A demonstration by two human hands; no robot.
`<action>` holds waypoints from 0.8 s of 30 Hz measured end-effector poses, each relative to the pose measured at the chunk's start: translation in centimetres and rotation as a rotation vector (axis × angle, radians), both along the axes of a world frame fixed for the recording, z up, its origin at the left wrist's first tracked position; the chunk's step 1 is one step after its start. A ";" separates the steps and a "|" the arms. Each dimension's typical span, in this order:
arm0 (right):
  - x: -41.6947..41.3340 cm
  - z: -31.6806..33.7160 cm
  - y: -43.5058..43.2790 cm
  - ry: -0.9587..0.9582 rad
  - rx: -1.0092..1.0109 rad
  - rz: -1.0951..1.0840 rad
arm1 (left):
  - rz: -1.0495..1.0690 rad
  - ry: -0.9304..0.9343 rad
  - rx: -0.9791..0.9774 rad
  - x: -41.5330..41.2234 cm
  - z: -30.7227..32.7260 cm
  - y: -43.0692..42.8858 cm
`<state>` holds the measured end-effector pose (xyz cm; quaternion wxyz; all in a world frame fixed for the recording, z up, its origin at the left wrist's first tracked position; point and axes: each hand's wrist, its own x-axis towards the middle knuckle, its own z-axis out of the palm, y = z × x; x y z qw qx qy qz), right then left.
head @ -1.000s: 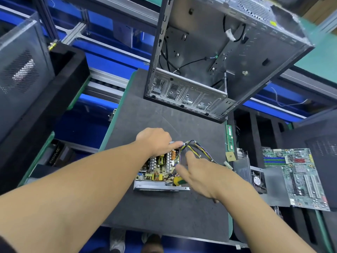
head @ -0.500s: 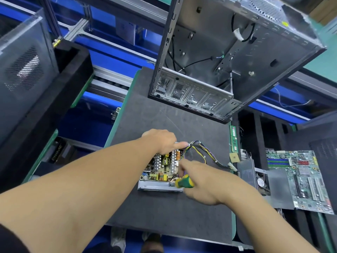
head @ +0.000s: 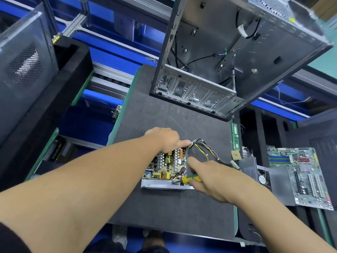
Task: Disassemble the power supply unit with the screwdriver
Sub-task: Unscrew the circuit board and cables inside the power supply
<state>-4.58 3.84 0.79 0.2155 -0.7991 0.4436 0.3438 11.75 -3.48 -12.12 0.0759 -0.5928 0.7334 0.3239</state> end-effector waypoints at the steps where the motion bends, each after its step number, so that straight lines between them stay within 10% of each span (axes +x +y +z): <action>1: -0.2 0.0 0.0 0.001 -0.014 0.051 | -0.007 -0.001 0.000 0.0 0.0 0.0; 14: 0.8 -0.1 0.0 -0.026 -0.117 0.102 | -0.422 0.310 -0.316 1.1 3.2 1.5; 19: 1.5 0.0 0.3 -0.014 -0.159 0.074 | -0.278 0.484 0.187 -0.8 3.0 4.1; 24: 1.0 1.2 0.3 -0.071 -0.119 -0.097 | -0.225 0.537 0.111 -1.8 2.5 5.1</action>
